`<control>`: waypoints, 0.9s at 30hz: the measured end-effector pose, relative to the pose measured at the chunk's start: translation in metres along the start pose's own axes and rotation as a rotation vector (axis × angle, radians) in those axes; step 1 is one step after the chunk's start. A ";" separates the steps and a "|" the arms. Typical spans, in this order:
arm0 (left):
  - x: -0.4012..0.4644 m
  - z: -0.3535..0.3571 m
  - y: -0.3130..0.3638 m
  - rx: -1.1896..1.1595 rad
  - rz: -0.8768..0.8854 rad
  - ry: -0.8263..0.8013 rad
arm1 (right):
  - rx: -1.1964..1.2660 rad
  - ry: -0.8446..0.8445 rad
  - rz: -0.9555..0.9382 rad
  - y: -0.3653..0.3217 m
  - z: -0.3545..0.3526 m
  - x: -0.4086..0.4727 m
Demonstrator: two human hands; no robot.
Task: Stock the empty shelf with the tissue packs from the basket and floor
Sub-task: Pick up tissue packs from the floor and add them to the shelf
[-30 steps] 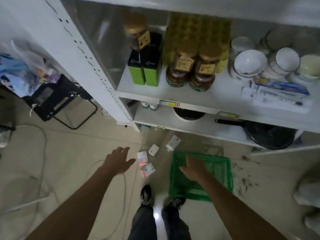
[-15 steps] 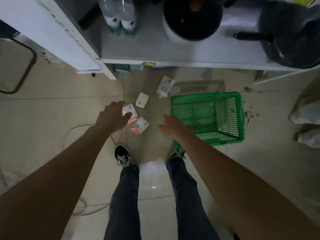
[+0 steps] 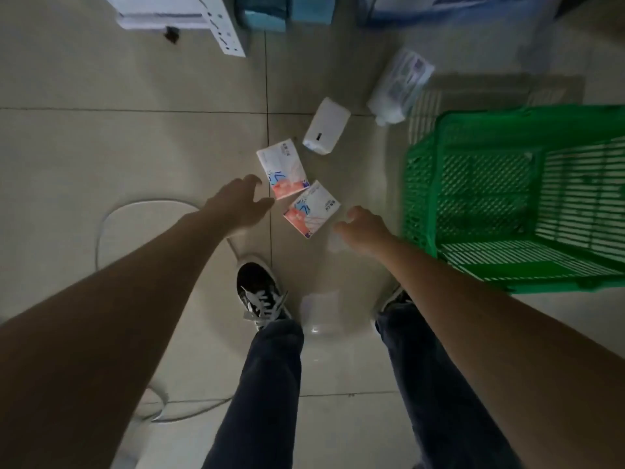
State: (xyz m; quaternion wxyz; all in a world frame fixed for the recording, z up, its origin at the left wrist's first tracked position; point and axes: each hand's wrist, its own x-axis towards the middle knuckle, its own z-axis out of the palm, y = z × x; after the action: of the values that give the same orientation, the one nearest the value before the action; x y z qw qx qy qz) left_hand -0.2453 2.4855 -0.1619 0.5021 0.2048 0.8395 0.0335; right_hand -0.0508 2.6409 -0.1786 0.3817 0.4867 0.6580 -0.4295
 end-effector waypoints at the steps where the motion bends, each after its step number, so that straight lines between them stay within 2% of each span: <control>1: 0.019 0.006 -0.002 -0.021 -0.004 0.015 | 0.044 0.024 -0.001 0.001 0.007 0.017; 7: 0.114 0.040 0.003 -0.246 -0.070 0.163 | 0.345 0.127 0.044 -0.008 0.029 0.096; 11: 0.143 0.064 0.001 -0.416 -0.133 0.268 | 0.411 0.100 0.067 -0.009 0.039 0.129; 14: 0.155 0.065 -0.006 -0.574 -0.246 0.373 | 0.381 0.114 0.041 -0.004 0.051 0.140; 17: 0.160 0.060 -0.012 -0.631 -0.347 0.282 | 0.349 0.138 0.025 0.002 0.061 0.143; 21: 0.164 0.060 -0.012 -0.742 -0.295 0.250 | 0.404 0.084 0.041 0.008 0.066 0.143; 24: 0.163 0.067 -0.008 -0.943 -0.258 0.204 | 0.417 0.037 0.051 0.012 0.069 0.142; 27: 0.160 0.074 -0.006 -1.063 -0.267 0.138 | 0.441 0.059 0.058 0.015 0.070 0.136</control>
State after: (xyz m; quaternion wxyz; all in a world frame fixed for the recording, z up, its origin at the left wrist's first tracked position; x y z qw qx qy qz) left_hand -0.2491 2.5296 -0.3327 0.4800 -0.1880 0.7567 0.4021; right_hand -0.0627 2.6201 -0.3306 0.2589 0.5895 0.5447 -0.5374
